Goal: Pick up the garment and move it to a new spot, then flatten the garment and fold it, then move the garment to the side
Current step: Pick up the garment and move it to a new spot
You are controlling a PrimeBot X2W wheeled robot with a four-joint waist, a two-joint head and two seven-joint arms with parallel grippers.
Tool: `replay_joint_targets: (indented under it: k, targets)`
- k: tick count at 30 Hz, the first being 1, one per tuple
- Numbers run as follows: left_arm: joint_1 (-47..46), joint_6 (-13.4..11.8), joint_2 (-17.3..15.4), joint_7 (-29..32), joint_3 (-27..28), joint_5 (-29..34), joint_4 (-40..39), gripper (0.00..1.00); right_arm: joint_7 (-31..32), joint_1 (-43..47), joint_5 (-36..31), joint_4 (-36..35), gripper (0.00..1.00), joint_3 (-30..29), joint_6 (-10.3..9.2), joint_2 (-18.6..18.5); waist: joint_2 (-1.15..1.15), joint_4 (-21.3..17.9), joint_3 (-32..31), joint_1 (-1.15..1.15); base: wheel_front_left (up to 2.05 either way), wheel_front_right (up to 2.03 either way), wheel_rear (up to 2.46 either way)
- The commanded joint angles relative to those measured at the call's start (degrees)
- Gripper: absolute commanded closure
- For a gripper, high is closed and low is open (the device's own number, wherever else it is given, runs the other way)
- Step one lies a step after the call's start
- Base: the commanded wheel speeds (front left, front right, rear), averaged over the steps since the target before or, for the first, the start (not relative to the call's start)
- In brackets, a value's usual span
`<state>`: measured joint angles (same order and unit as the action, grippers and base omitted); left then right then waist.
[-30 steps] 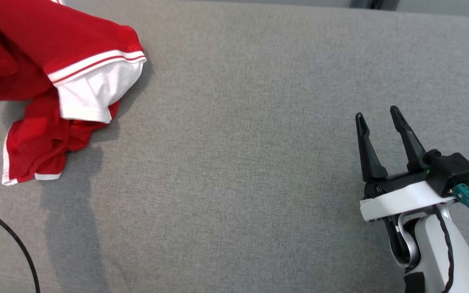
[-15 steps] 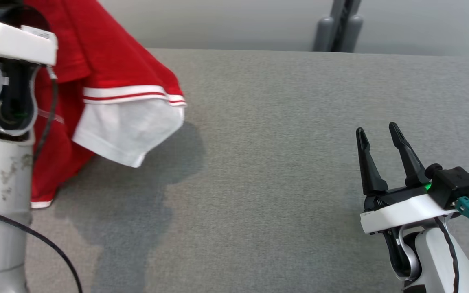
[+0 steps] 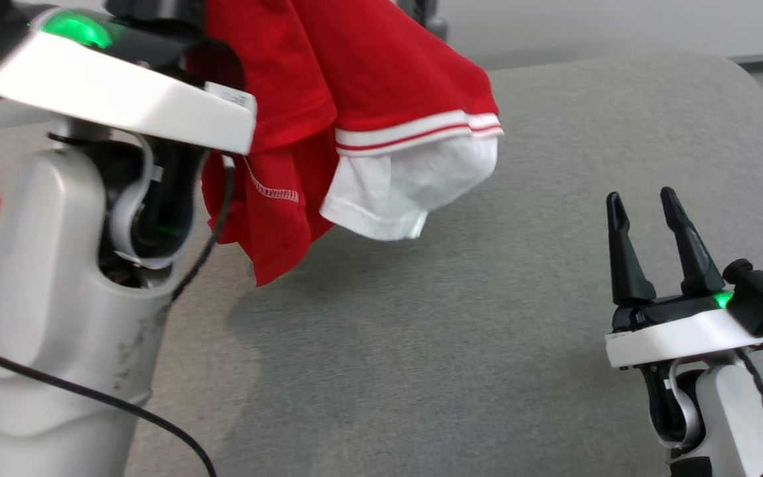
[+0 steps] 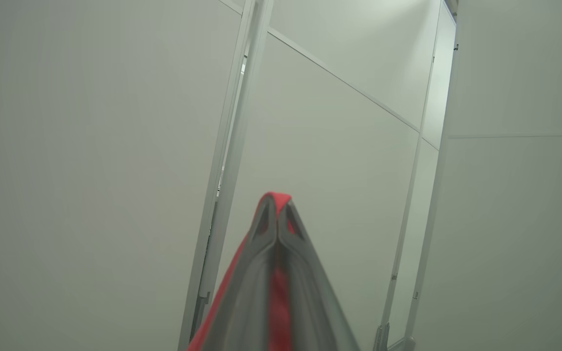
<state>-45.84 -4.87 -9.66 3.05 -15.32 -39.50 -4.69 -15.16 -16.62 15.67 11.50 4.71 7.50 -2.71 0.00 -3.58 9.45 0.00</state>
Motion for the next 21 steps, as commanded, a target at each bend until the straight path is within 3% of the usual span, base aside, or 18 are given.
replay_joint_targets:
  k: [1,7,16,18,19,21]
  targets:
    - [1.2,-1.0,0.7,0.1,-1.1,1.1,0.3,1.0,-0.1,-0.5,0.5,-0.7,0.0,-0.7,-0.02,-0.3,0.0,-4.3,2.1,0.0,0.0,0.0,0.0]
    - [4.6,-0.2,1.4,-0.6,-6.4,4.1,4.3,1.0,-0.1,-1.0,1.3,-1.4,0.0,-2.8,-0.02,-0.3,0.0,-7.7,4.6,0.0,0.0,0.0,0.0]
    - [10.7,2.8,-4.1,-2.8,-15.3,13.4,19.4,1.0,-0.2,-0.8,1.8,-1.7,0.0,-4.5,-0.02,-0.3,0.0,-8.9,5.4,0.0,0.0,0.0,0.0]
    - [11.9,3.2,-4.4,-2.6,-16.9,14.2,22.3,0.53,-0.2,-0.7,1.6,-1.6,0.0,-4.6,-0.02,-0.3,0.0,-8.2,5.1,0.0,0.0,0.0,0.0]
    - [12.1,3.0,-4.2,-3.0,-17.0,14.1,23.2,0.0,-0.2,-0.7,1.5,-1.6,0.0,-4.4,-0.02,-0.3,0.0,-7.9,5.0,0.0,0.0,0.0,0.0]
    - [12.5,2.9,-3.9,-4.2,-17.1,14.1,24.8,0.0,-0.2,-0.6,0.9,-1.6,0.0,-4.3,-0.02,-0.3,0.0,-6.9,4.7,0.0,0.0,0.0,0.0]
